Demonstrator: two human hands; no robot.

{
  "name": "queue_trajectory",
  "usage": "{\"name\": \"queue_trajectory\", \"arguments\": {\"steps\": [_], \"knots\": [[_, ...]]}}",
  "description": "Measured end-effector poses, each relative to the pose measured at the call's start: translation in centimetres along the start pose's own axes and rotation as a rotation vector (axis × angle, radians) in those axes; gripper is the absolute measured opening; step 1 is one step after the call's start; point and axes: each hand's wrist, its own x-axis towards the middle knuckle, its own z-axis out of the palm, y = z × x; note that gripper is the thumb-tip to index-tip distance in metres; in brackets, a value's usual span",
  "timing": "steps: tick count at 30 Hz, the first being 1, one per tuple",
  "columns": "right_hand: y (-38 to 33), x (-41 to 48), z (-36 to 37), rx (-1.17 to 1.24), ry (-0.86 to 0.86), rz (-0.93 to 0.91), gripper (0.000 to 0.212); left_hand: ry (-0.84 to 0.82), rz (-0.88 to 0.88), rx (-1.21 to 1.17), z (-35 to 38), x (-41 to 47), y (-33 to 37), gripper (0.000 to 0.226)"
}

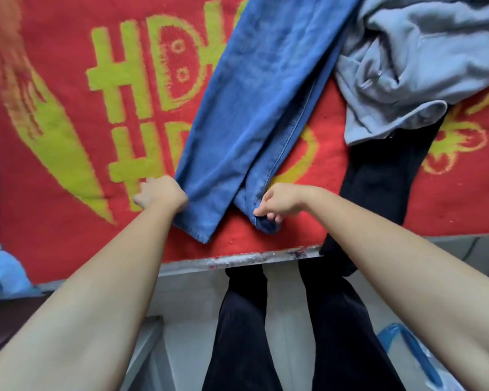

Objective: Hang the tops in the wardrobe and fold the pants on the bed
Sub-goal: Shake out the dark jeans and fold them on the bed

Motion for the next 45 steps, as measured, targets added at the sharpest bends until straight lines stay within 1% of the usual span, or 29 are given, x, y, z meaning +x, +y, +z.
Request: {"name": "queue_trajectory", "arguments": {"steps": [1, 3, 5, 6, 8, 9, 12, 14, 16, 17, 18, 20, 22, 24, 26, 28, 30, 32, 33, 34, 36, 38, 39, 41, 43, 45], "knots": [[0.3, 0.0, -1.2, 0.049, 0.087, -0.002, 0.016, 0.064, 0.042, -0.084, -0.3, 0.1, 0.4, 0.049], [0.8, 0.1, -4.2, 0.24, 0.363, -0.024, 0.016, 0.196, 0.157, -0.36, -1.3, 0.4, 1.9, 0.05], [0.9, -0.2, -7.8, 0.497, 0.649, -0.037, 0.029, 0.252, 0.25, -0.581, -2.6, 0.9, 4.3, 0.058], [0.9, -0.4, -9.4, 0.603, 0.746, -0.041, 0.036, 0.26, 0.271, -0.633, -3.1, 1.2, 5.6, 0.063], [0.8, -0.6, -12.2, 0.732, 0.831, -0.075, 0.044, 0.275, 0.301, -0.655, -4.1, 1.8, 8.4, 0.073], [0.7, -0.6, -13.4, 0.754, 0.854, -0.099, 0.044, 0.284, 0.327, -0.659, -4.5, 2.0, 9.7, 0.076], [0.1, -0.7, -15.9, 0.706, 0.938, -0.14, 0.035, 0.282, 0.411, -0.676, -4.7, 1.8, 12.4, 0.073], [-0.8, -0.5, -17.5, 0.666, 1.003, -0.167, 0.037, 0.274, 0.487, -0.639, -3.8, 0.9, 12.7, 0.059], [-1.7, -0.1, -19.1, 0.659, 1.079, -0.174, 0.049, 0.283, 0.598, -0.633, -2.7, -0.4, 12.4, 0.039], [-2.3, 0.0, -19.8, 0.661, 1.134, -0.161, 0.054, 0.28, 0.643, -0.642, -2.4, -1.0, 12.1, 0.033], [-2.7, 0.0, -20.3, 0.667, 1.195, -0.14, 0.055, 0.253, 0.67, -0.656, -2.3, -1.3, 11.8, 0.029], [-3.0, 0.1, -20.8, 0.601, 1.279, -0.1, 0.047, 0.147, 0.688, -0.675, -2.9, -1.4, 11.3, 0.026], [-2.9, -0.2, -19.8, 0.415, 1.282, -0.087, 0.038, 0.048, 0.684, -0.629, -3.4, -0.9, 10.5, 0.029], [-2.3, -1.1, -17.6, 0.283, 1.204, -0.145, 0.032, -0.015, 0.653, -0.639, -3.7, -0.7, 9.9, 0.04], [-0.9, -2.3, -14.8, 0.197, 1.056, -0.227, 0.021, -0.063, 0.539, -0.842, -4.5, -0.9, 10.1, 0.048], [1.2, -3.5, -11.7, 0.097, 0.881, -0.267, 0.021, -0.101, 0.379, -1.08, -6.0, -1.0, 11.2, 0.051], [3.9, -4.4, -9.0, 0.013, 0.698, -0.283, 0.016, -0.125, 0.311, -1.177, -7.6, -0.9, 12.7, 0.054], [6.3, -5.3, -6.7, -0.001, 0.512, -0.316, 0.017, -0.167, 0.297, -1.24, -8.8, -1.1, 14.3, 0.064], [7.2, -5.7, -5.8, -0.005, 0.419, -0.333, 0.022, -0.21, 0.292, -1.274, -9.2, -1.3, 15.1, 0.068], [8.1, -5.9, -5.1, -0.014, 0.331, -0.337, 0.022, -0.263, 0.292, -1.301, -9.4, -1.6, 15.7, 0.07], [9.1, -6.1, -4.5, -0.011, 0.187, -0.292, 0.006, -0.312, 0.3, -1.292, -9.4, -2.1, 16.9, 0.078], [9.7, -6.1, -4.9, 0.059, 0.102, -0.206, 0.023, -0.213, 0.313, -1.186, -8.8, -2.5, 17.3, 0.081], [9.7, -6.3, -5.4, 0.07, 0.113, -0.16, 0.036, -0.15, 0.336, -1.14, -8.3, -2.6, 17.3, 0.074], [9.3, -6.5, -7.1, 0.114, 0.273, -0.163, 0.064, -0.107, 0.401, -1.119, -7.3, -2.8, 17.1, 0.051], [8.1, -6.6, -9.2, 0.374, 0.515, -0.255, 0.076, -0.126, 0.445, -1.14, -6.5, -3.4, 16.8, 0.039], [6.6, -6.0, -11.5, 0.603, 0.749, -0.275, 0.092, -0.18, 0.446, -1.155, -5.7, -4.1, 16.2, 0.037]]}}
